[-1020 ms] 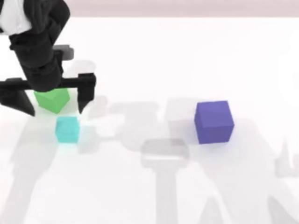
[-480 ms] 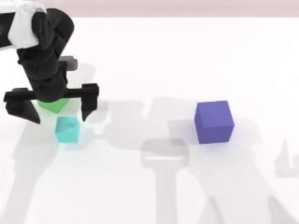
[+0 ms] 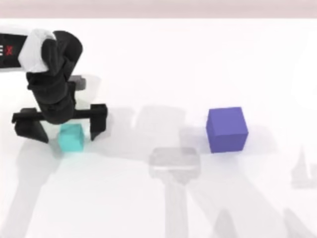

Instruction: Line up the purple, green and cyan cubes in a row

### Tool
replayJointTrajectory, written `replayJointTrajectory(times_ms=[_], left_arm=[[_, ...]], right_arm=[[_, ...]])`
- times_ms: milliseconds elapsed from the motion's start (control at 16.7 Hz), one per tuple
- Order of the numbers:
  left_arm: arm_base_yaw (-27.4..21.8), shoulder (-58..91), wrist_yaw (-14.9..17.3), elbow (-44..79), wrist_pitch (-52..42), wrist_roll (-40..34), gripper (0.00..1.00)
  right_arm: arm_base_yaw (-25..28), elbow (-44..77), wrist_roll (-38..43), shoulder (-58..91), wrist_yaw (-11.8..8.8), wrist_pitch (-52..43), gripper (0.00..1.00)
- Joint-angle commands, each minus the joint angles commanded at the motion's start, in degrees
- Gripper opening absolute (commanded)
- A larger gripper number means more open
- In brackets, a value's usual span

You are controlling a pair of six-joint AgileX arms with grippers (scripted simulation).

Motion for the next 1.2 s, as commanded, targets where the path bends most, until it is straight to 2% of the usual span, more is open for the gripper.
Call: replayJointTrajectory(times_ms=[60, 840, 1200], left_arm=[[0.0, 0.0, 0.0, 0.0, 0.0, 0.0, 1.0], [0.0, 0.0, 0.0, 0.0, 0.0, 0.0, 0.02], [0.0, 0.0, 0.0, 0.0, 0.0, 0.0, 0.0]], right_arm=[[0.0, 0.0, 0.0, 0.0, 0.0, 0.0, 1.0], [0.0, 0.0, 0.0, 0.0, 0.0, 0.0, 1.0], [0.0, 0.0, 0.0, 0.0, 0.0, 0.0, 1.0]])
